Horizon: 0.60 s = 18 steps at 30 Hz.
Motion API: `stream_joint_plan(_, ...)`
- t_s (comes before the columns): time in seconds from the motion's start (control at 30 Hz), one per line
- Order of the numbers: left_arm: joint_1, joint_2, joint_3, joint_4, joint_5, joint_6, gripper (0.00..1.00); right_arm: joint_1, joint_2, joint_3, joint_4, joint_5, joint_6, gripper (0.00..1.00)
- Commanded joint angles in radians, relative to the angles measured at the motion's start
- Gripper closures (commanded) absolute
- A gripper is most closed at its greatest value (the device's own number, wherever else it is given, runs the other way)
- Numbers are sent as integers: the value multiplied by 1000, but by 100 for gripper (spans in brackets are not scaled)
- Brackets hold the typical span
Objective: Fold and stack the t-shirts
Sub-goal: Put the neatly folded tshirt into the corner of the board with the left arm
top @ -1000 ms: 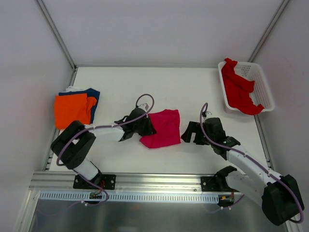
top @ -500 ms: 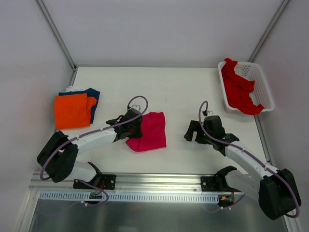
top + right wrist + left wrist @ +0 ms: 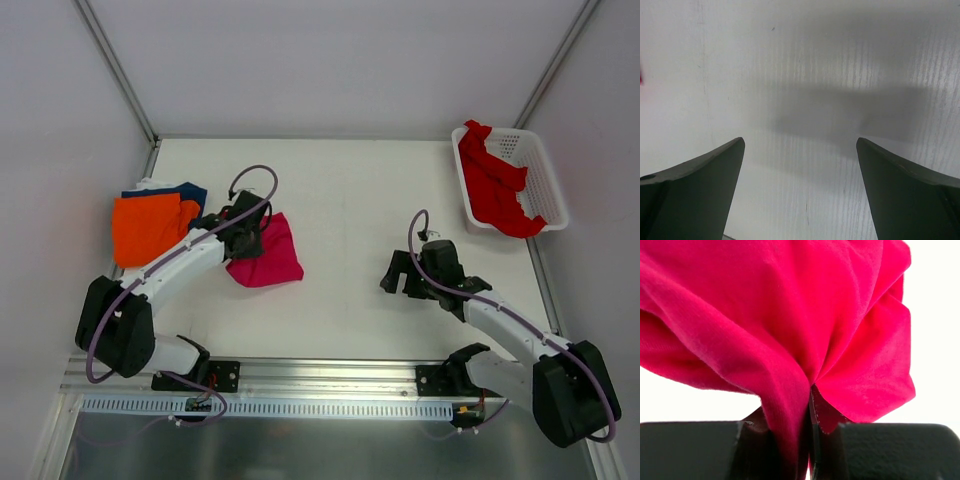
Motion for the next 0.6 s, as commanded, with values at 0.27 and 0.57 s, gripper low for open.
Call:
stream_joint_plan(0.27,116,32,85,-130,-95,90,100,-11,39,-37,79,-45,-17,0)
stream_joint_plan(0.57,208,97,309,-249,-70,153,100,-16,54,-66,120,-97,-7,1)
